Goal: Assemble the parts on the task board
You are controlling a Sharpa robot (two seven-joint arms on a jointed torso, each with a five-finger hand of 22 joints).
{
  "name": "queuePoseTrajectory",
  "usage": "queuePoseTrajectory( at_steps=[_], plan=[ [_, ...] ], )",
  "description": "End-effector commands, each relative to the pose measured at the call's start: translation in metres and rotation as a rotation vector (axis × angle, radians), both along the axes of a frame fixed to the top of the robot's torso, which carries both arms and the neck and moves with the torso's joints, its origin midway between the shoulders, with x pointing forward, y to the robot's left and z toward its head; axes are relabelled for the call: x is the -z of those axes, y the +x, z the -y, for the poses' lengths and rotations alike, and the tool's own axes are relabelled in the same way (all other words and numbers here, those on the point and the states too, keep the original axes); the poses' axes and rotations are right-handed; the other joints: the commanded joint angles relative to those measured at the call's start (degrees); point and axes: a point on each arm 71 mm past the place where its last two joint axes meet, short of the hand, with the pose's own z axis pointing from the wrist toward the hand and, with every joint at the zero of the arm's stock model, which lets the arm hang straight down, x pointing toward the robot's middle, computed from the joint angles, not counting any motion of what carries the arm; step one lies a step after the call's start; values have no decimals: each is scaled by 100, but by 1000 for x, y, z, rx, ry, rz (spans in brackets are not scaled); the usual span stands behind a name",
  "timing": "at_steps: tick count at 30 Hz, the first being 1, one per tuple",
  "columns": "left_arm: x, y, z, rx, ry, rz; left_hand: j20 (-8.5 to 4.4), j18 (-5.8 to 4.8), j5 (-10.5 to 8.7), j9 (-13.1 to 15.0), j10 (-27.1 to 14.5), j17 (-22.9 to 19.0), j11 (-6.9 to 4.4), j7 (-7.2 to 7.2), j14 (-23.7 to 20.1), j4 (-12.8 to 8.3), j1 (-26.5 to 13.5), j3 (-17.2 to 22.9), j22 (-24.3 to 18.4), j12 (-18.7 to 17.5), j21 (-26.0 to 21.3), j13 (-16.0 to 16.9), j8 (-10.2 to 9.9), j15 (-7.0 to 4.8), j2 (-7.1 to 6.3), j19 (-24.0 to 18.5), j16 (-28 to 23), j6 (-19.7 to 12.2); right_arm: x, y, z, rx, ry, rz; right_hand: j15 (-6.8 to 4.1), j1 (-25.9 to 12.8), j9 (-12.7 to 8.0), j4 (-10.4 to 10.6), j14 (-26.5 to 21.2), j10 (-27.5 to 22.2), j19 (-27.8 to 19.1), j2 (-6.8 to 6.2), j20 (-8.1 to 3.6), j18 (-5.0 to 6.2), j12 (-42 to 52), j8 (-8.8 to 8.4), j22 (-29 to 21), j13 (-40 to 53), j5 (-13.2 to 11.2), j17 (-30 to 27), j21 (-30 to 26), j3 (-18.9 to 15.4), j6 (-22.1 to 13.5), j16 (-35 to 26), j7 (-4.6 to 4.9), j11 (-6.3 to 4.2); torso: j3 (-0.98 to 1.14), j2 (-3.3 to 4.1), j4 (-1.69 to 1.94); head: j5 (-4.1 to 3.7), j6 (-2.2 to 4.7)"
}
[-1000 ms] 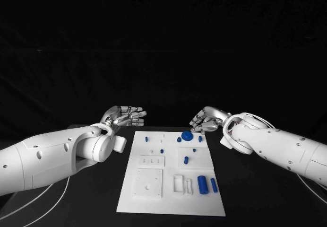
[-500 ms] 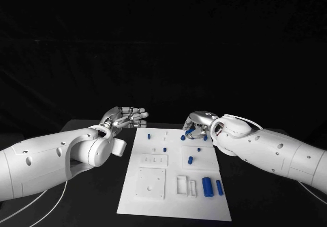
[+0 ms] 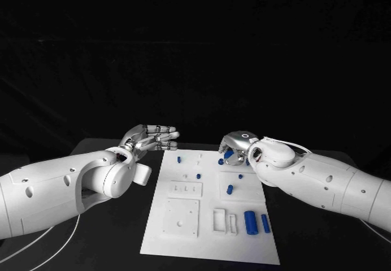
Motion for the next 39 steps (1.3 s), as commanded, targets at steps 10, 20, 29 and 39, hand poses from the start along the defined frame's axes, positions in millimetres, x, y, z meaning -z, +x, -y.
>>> queuePoseTrajectory(
  at_steps=[10, 20, 29, 39],
  plan=[
    [-7, -2, 6, 32, -6, 18, 36, -51, -25, 4, -68, 8, 18, 13, -15, 50, -32, 29, -10, 25, 31, 9, 34, 25, -22, -13, 14, -18, 1, 3, -2, 30, -63, 44, 12, 15, -7, 64, -34, -53, 98, -73, 14, 55, 11, 13, 184, -5, -152, -71, -145, 80, -19, 85, -3, -3, 0, 113, 24, -16, 30],
    [-14, -2, 8, 42, -8, 28, 36, -51, -25, 4, -68, 8, 18, 13, -15, 50, -32, 29, -10, 25, 31, 9, 34, 25, -22, -13, 14, -18, 3, 5, -7, 23, -73, 38, 6, 18, -6, 68, -36, -23, 140, -71, 9, 69, 11, 13, 375, -5, -244, -126, -222, 177, 13, 134, -4, -11, 2, 190, 62, -59, 40],
    [-20, -1, 9, 45, -9, 39, 36, -47, -27, 4, -71, 8, 19, 13, -12, 76, -18, 57, -12, 25, 41, 9, 34, 26, -41, -15, 17, -17, 6, 6, -9, 15, -83, 26, 4, -4, -6, 68, -43, -1, 146, -68, 8, 68, 11, 13, 546, -6, -250, -154, -300, 249, 33, 157, -7, -14, 4, 271, 78, -76, 42],
    [-22, 0, 8, 44, -8, 43, 37, -48, -26, 5, -70, 8, 18, 12, -10, 83, -17, 60, -13, 26, 43, 9, 36, 25, -46, -17, 19, -3, 8, 6, -8, 16, -97, 25, -14, -40, 3, 74, -53, 141, 155, -50, -9, 70, 10, 16, 714, -5, -270, -153, -351, 416, 126, 189, -3, -33, 8, 310, 78, -39, 43]
  ],
)
